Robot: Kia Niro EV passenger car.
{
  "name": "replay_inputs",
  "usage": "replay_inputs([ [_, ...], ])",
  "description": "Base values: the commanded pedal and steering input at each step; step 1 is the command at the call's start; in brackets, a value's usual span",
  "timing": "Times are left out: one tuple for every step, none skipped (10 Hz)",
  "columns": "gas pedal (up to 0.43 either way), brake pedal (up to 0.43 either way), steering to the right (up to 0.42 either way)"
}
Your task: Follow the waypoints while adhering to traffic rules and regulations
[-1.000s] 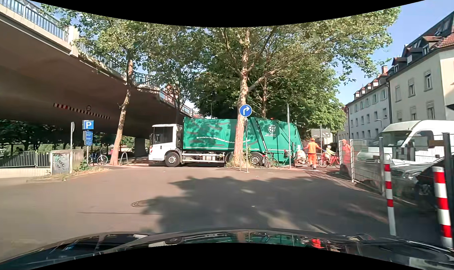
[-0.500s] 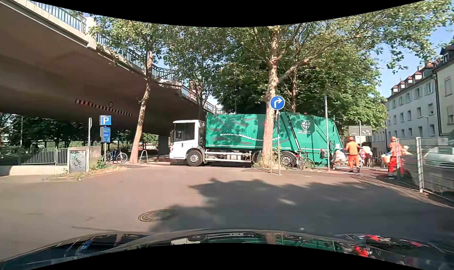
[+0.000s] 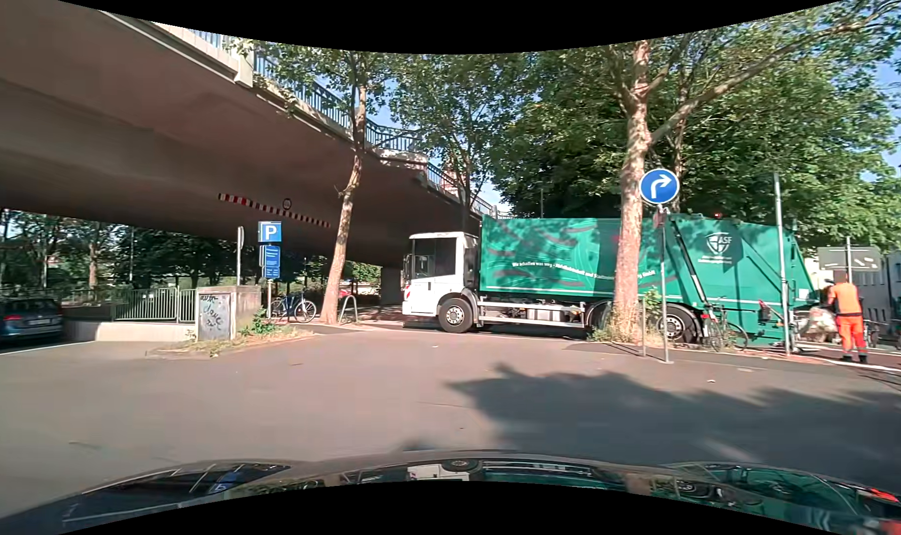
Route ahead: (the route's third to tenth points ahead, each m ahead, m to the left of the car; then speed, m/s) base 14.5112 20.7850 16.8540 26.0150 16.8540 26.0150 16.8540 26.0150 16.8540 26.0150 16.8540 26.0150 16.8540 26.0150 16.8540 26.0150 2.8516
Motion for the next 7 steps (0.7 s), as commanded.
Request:
replay_inputs([
  [0.000,0.000,-0.499],
  [0.020,0.000,-0.516],
  [0.020,0.000,-0.532],
  [0.020,0.000,-0.548],
  [0.028,0.000,-0.546],
  [0.028,0.000,-0.538],
  [0.028,0.000,-0.526],
])
